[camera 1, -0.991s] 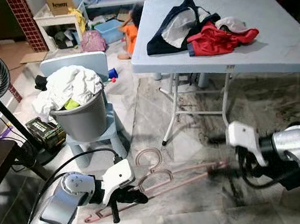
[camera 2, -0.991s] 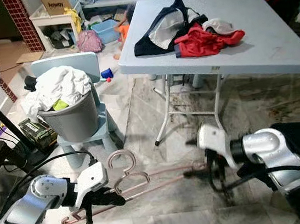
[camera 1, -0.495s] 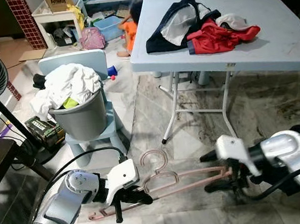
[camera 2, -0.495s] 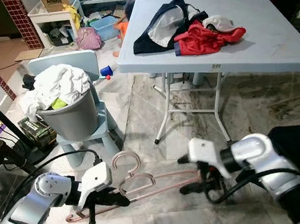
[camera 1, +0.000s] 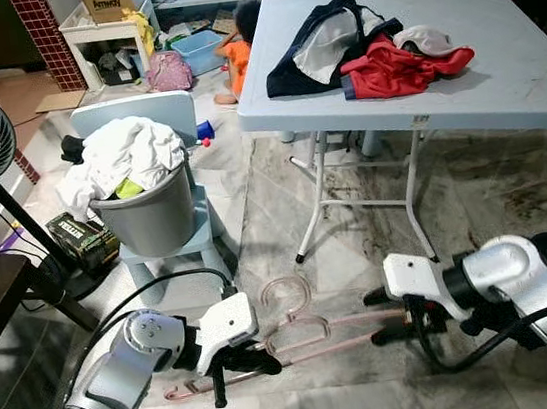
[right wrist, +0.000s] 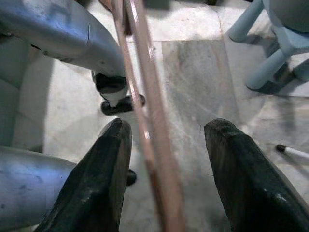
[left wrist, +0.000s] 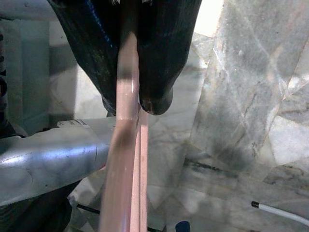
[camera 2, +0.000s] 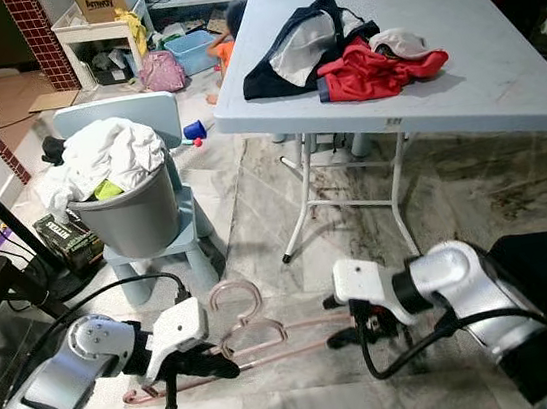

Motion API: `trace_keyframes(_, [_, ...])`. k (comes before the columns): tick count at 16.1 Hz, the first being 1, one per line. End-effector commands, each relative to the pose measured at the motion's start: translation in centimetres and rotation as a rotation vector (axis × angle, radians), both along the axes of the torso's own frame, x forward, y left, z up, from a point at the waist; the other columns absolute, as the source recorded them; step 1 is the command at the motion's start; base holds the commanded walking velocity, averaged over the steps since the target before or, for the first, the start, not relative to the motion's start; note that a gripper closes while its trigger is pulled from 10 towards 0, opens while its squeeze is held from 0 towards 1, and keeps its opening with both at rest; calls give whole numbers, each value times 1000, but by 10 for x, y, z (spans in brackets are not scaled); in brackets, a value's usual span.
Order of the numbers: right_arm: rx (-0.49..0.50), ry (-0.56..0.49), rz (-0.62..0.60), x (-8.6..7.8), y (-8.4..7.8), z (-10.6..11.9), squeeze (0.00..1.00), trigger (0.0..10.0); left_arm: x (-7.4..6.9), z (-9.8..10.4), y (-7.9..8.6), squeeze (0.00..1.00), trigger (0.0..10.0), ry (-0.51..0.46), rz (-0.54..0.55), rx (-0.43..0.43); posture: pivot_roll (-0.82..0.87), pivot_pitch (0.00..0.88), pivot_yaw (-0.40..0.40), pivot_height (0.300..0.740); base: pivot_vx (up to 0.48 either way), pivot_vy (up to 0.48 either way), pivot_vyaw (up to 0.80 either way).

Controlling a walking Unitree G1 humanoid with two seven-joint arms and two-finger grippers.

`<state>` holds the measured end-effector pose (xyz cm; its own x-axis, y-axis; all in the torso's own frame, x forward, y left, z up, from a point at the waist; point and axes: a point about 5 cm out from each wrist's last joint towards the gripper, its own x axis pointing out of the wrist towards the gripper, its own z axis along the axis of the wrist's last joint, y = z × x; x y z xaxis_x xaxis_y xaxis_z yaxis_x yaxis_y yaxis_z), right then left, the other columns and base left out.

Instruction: Hang hanger

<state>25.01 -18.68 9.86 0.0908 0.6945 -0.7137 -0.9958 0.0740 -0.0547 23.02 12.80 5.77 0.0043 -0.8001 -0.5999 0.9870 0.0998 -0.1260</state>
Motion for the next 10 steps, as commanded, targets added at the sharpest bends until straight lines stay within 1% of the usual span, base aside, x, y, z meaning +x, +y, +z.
trace_keyframes(1, [-24,-17,33,1,3,5,0,0,1,1,-1,0,10000,-13,-17,7,8,0,14,740,0,0,0])
trace_keyframes(5, [-58,1,45,-2,2,5,0,0,0,1,-1,0,10000,-15,-16,6,7,0,12,740,0,0,0])
trace_keyframes(10, [-58,20,49,-6,4,3,0,0,0,-1,-2,0,10000,-16,-12,6,7,0,11,740,0,0,0])
